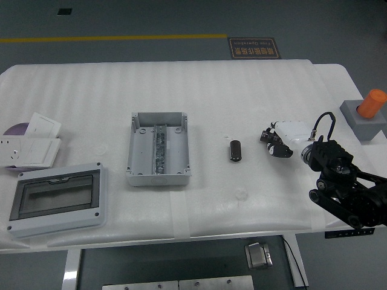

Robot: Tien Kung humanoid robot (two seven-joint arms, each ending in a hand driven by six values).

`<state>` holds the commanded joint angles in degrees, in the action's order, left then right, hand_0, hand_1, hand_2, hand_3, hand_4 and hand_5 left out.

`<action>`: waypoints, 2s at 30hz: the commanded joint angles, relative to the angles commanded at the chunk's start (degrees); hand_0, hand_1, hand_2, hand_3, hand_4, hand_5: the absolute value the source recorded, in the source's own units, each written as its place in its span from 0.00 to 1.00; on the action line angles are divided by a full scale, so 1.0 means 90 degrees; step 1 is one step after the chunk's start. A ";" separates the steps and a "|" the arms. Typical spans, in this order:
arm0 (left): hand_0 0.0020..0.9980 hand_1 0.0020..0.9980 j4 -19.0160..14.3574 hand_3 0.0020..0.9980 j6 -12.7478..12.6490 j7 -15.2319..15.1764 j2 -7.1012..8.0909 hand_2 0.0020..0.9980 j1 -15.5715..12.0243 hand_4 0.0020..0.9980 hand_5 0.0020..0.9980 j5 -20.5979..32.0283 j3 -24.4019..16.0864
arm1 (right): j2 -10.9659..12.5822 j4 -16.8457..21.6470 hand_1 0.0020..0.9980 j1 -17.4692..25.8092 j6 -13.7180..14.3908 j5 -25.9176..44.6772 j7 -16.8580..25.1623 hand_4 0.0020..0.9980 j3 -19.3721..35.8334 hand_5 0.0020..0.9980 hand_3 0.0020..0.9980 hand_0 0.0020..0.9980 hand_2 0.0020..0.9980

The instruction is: Pick up the battery,place it into the box

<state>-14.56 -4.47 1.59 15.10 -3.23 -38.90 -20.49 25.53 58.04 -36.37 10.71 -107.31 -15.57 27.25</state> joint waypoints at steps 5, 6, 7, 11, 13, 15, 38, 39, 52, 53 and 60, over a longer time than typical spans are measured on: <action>0.63 0.66 0.0001 0.60 -0.0022 -0.0016 -0.0001 0.55 0.0001 0.70 0.38 0.0010 0.0000 | 0.0023 0.0131 0.49 0.0021 0.0044 -0.0006 0.0000 0.25 0.0125 0.23 0.71 0.31 0.64; 0.63 0.66 0.0002 0.60 -0.0025 -0.0018 -0.0002 0.55 0.0001 0.70 0.38 0.0014 0.0003 | 0.0030 0.0184 0.49 0.0025 0.0060 -0.0008 -0.0001 0.25 0.0168 0.23 0.71 0.31 0.64; 0.63 0.66 0.0002 0.60 -0.0029 -0.0019 -0.0002 0.55 0.0001 0.70 0.38 0.0017 0.0006 | 0.0037 0.0262 0.49 0.0030 0.0077 -0.0012 -0.0006 0.25 0.0227 0.23 0.71 0.31 0.64; 0.63 0.66 0.0006 0.60 -0.0041 -0.0023 -0.0003 0.55 -0.0004 0.70 0.39 0.0037 0.0024 | 0.0028 0.0641 0.48 0.0042 0.0133 -0.0058 -0.0051 0.25 0.0502 0.23 0.71 0.31 0.64; 0.63 0.66 0.0008 0.60 -0.0044 -0.0022 -0.0003 0.55 -0.0008 0.70 0.39 0.0048 0.0037 | -0.0018 0.0894 0.49 0.0048 0.0156 -0.0085 -0.0091 0.25 0.0659 0.23 0.71 0.30 0.63; 0.63 0.66 0.0009 0.60 -0.0044 -0.0021 -0.0004 0.55 -0.0011 0.70 0.39 0.0055 0.0049 | -0.0087 0.1077 0.49 0.0046 0.0178 -0.0122 -0.0118 0.25 0.0758 0.23 0.71 0.30 0.63; 0.63 0.66 0.0025 0.60 -0.0039 -0.0021 -0.0004 0.55 0.0002 0.70 0.40 0.0196 0.0125 | -0.0184 0.1036 0.85 0.0375 -0.0723 -0.0540 -0.0906 0.97 0.1634 0.73 1.00 0.59 0.92; 0.63 0.66 0.0024 0.60 -0.0038 -0.0020 -0.0005 0.55 0.0005 0.70 0.40 0.0197 0.0125 | -0.0179 0.1038 0.85 0.0395 -0.0730 -0.0552 -0.0914 0.97 0.1644 0.73 1.00 0.59 0.92; 0.63 0.66 0.0023 0.60 -0.0031 -0.0008 -0.0006 0.55 0.0016 0.70 0.40 0.0201 0.0126 | -0.0079 0.1122 0.84 0.0604 -0.0850 -0.0579 -0.1097 1.00 0.1346 0.80 1.00 0.60 0.91; 0.63 0.66 0.0023 0.60 -0.0031 -0.0007 -0.0007 0.55 0.0018 0.70 0.40 0.0201 0.0126 | -0.0085 0.1109 0.84 0.0603 -0.0850 -0.0560 -0.1102 1.00 0.1289 0.80 1.00 0.60 0.91; 0.63 0.66 0.0014 0.60 -0.0036 -0.0015 -0.0004 0.54 0.0033 0.69 0.40 0.0189 0.0104 | -0.0165 0.0904 0.82 0.0578 -0.0648 -0.0569 -0.1119 1.00 0.0982 0.81 1.00 0.59 0.87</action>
<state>-14.43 -4.80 1.45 15.07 -2.93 -37.20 -19.55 24.04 66.18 -31.17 4.87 -112.43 -25.63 36.09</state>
